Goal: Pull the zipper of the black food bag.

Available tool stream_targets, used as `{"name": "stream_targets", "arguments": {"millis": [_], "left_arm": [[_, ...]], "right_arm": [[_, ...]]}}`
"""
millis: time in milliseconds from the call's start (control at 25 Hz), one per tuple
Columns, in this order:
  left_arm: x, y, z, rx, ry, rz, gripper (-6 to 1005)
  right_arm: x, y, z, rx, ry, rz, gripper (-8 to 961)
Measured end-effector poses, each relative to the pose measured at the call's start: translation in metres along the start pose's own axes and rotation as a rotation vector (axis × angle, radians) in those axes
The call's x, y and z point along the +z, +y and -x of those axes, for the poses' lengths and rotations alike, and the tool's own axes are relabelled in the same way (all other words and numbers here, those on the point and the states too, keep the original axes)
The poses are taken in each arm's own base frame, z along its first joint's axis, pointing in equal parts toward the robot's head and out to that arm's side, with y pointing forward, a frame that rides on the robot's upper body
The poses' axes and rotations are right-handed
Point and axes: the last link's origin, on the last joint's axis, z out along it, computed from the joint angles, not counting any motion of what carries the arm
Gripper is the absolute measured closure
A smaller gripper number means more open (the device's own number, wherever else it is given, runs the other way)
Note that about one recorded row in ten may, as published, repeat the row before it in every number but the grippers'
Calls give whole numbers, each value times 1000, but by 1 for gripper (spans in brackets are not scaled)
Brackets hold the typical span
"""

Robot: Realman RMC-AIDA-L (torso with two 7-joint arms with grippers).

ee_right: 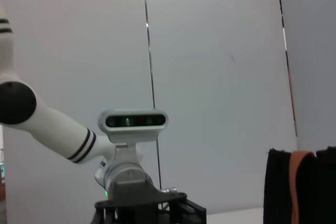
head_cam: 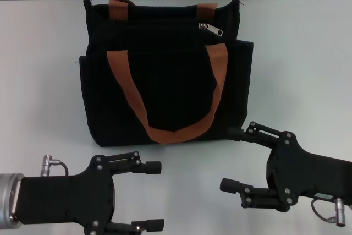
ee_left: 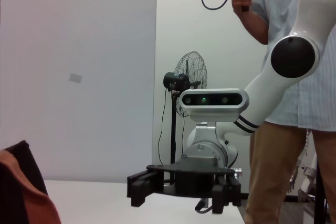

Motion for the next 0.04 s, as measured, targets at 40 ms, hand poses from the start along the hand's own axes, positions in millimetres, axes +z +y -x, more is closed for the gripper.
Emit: {"name": "stream_targets", "arguments": {"millis": [40], "left_arm": [[0,0,0,-1,0,-1,197]], "right_arm": [[1,-1,-1,-3,5,-3,127]]}}
